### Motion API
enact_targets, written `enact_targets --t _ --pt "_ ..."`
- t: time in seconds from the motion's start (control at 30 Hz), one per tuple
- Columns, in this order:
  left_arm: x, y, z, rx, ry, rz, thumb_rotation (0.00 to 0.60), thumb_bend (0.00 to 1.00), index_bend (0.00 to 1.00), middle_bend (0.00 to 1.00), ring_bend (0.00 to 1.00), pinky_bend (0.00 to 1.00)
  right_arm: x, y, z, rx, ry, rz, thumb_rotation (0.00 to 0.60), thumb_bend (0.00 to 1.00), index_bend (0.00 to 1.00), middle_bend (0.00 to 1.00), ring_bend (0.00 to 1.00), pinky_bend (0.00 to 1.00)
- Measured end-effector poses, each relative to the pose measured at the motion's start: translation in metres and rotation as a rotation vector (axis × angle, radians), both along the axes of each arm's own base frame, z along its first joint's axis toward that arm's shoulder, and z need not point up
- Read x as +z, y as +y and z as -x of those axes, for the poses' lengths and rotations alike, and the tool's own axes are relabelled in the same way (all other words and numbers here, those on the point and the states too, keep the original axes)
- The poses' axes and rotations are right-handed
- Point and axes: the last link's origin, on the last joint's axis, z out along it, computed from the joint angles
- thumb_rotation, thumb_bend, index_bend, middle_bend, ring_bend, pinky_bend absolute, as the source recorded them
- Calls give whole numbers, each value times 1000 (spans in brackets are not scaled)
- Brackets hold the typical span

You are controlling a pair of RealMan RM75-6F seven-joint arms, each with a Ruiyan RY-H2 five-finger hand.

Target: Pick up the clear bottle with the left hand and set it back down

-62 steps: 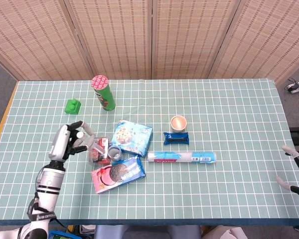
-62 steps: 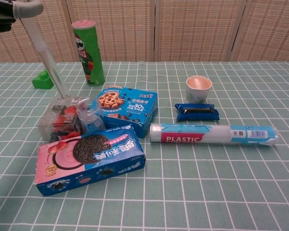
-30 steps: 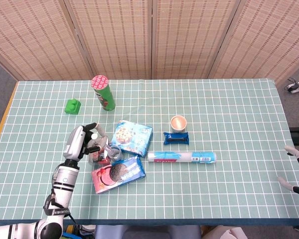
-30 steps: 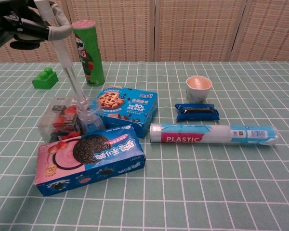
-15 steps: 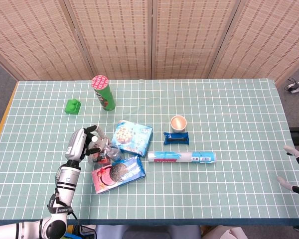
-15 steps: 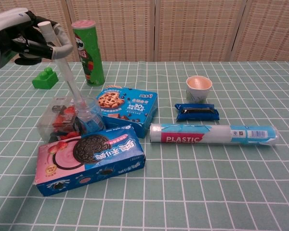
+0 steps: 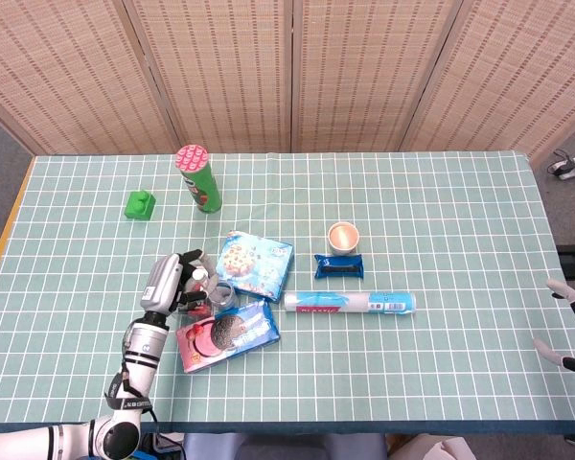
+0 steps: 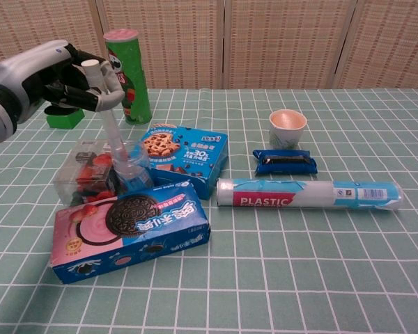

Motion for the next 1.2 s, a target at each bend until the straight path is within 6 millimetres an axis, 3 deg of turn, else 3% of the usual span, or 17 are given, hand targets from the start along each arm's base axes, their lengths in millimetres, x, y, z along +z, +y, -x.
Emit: enact_targets --t 1.03,1.13,1.2 --pt "-25 4 11 -60 96 -42 600 599 695 1000 1000 1000 3 3 0 6 -10 4 600 68 221 331 256 525" --pt "-25 4 13 -67 109 -43 600 529 668 1000 1000 1000 3 3 0 5 -11 4 600 67 221 331 255 525" --pt "-25 3 14 -69 117 -36 600 419 626 1000 1000 1000 3 2 0 5 -10 4 600 67 221 331 255 525"
